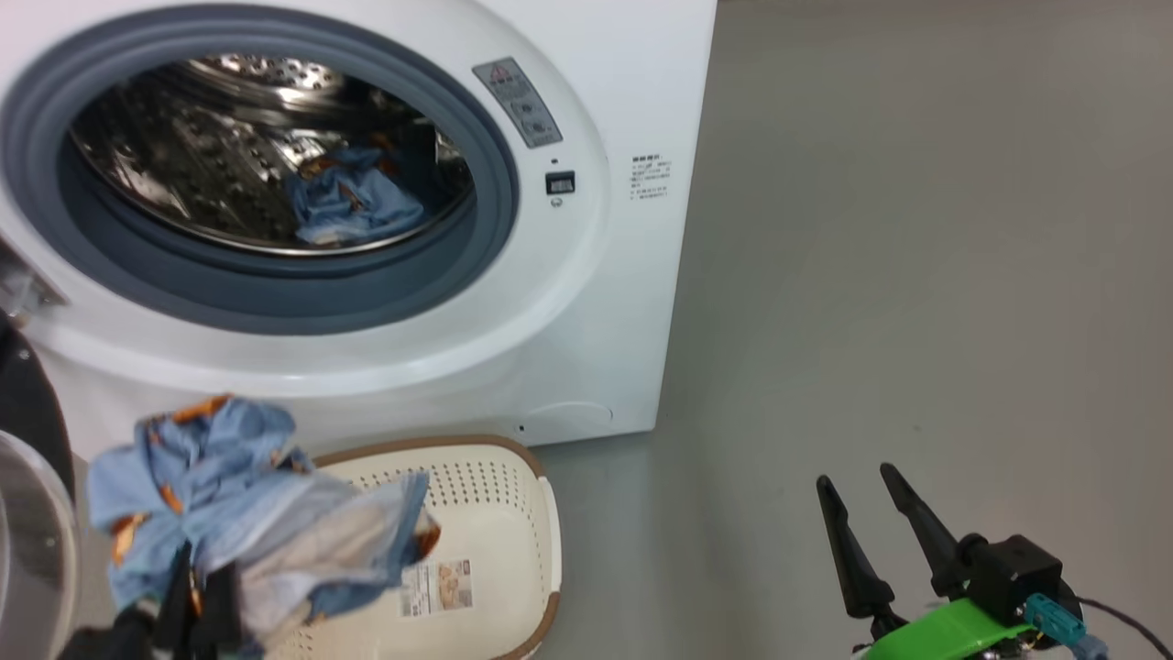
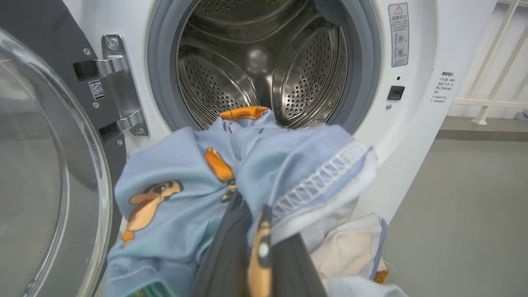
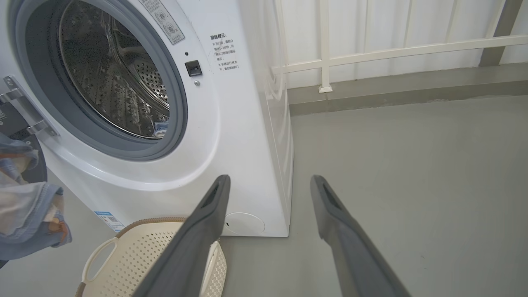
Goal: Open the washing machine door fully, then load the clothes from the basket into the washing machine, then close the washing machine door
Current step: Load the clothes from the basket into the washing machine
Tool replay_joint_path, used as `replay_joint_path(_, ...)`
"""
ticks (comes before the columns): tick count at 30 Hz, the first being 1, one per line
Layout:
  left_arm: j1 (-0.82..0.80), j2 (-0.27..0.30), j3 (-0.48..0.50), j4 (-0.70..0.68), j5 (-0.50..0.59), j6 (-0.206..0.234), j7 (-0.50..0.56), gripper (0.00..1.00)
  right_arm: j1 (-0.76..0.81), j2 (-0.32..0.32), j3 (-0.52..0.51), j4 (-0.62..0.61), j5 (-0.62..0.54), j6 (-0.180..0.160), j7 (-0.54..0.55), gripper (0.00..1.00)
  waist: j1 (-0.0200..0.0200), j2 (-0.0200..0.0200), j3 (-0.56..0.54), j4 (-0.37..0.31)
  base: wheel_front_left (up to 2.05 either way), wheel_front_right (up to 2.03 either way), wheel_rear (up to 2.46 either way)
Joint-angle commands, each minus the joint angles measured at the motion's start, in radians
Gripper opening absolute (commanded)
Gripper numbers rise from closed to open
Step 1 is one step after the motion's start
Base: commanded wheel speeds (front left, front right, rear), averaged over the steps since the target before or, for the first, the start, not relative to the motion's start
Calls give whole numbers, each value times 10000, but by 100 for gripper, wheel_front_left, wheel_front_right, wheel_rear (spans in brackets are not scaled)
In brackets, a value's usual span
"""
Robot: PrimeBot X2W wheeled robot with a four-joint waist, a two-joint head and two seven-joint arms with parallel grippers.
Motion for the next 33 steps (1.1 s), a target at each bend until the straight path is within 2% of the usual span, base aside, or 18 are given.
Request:
replay_joint_path(1, -675, 59, 263, -238, -71, -15, -91, 0, -468, -18, 315, -292, -133, 16, -49, 100, 0, 0, 545, -195, 0, 0, 0)
replay_joint_path(7, -1751, 58, 252, 12, -106, -85, -91, 0, -622, -18, 384, -323, -130, 16, -49, 100, 0, 0, 1027, -381, 0, 0, 0)
replay_joint_path(12, -3112, 311, 211, 404, 102, -166, -91, 0, -866, -18, 450, -404, -152, 16, -49, 100, 0, 0, 1640, -589, 0, 0, 0)
replay_joint_path(26, -7105, 1597, 435, 2313, 17, -272, -91, 0, -1649, -18, 947, -728, 134, 16, -49, 100, 0, 0, 3639, -1339, 0, 0, 0)
replay_joint_path(33, -9617, 2559, 300, 3837, -17, -289, -37, 0, -2014, -18, 1155, -873, 363, 16, -49, 100, 0, 0, 4812, -1623, 0, 0, 0)
